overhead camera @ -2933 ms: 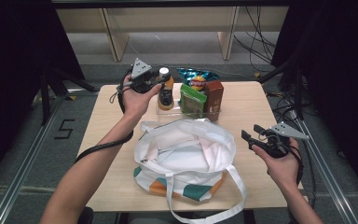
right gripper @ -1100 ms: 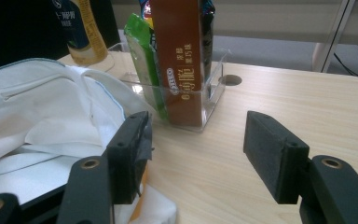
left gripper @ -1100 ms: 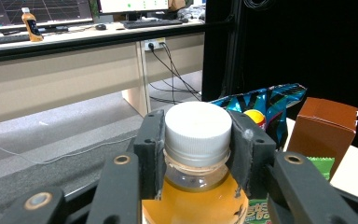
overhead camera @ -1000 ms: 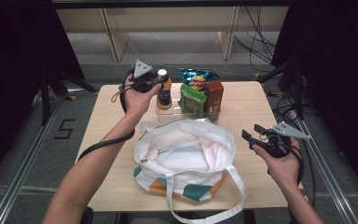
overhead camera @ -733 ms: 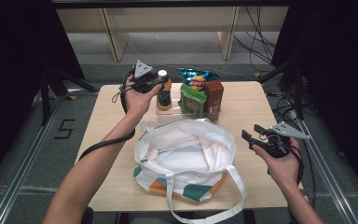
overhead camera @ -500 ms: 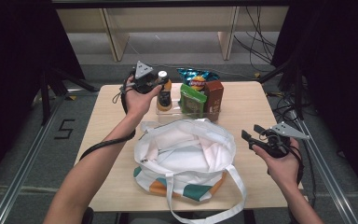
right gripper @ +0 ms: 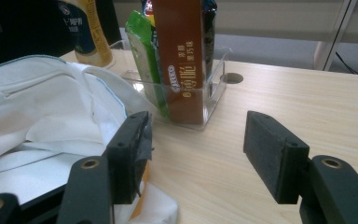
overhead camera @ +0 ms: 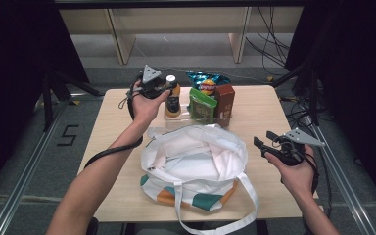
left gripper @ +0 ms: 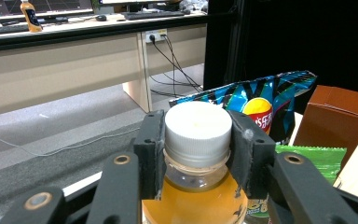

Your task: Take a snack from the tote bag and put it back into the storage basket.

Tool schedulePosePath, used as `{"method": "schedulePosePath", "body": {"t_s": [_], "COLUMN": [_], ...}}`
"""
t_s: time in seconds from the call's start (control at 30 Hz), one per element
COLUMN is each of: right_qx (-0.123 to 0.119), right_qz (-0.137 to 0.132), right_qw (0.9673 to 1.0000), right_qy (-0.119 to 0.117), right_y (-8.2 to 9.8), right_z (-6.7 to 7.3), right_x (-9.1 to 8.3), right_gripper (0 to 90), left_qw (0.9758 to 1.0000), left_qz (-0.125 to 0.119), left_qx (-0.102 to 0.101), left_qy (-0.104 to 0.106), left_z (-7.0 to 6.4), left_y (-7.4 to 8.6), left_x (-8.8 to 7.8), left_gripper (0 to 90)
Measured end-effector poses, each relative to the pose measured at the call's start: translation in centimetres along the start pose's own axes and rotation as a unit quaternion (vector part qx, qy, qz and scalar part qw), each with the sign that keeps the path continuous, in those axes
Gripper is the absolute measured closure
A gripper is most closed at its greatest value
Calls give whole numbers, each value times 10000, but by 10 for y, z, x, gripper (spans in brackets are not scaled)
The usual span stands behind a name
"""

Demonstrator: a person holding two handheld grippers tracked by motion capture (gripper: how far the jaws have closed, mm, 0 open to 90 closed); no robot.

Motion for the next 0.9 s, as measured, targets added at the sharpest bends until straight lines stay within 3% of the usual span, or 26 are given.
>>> {"method": "schedulePosePath", "body": {"t_s": [0.43,0.53,0.67,0.73,0.8,0.9], "right_qx": [25,-173,-105,44,-146,-99], "right_qz": [20,-37,-17,21,-32,3], "right_qw": [10000,9998,9999,10000,9999,9999], "right_qy": [-19,-24,-42,-16,-24,-56], "right_y": [0,1,1,1,1,1], "right_z": [1,-2,-2,1,-2,-1], "right_x": [0,2,2,1,2,2], "right_gripper": [416,416,416,416,416,416], "left_qw": [10000,9999,9999,9999,9999,9998], "left_qz": [76,99,123,147,156,180], "left_qx": [13,7,-4,23,38,18], "left_qy": [-6,-14,-17,-35,-42,-41], "left_z": [1,1,2,3,3,4], "left_y": [8,10,12,14,16,19], "left_x": [1,2,2,2,3,3], "left_gripper": [586,586,586,586,586,586]}}
Point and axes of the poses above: each handheld gripper's, and its own axes: x roughly forward along the jaws, y roughly out of its underside, z roughly to its left, the point moved 7 cm from there along x, roughly forward along the jaws, and after that the axes turned 15 degrees about -x, right-handed, at the moved point
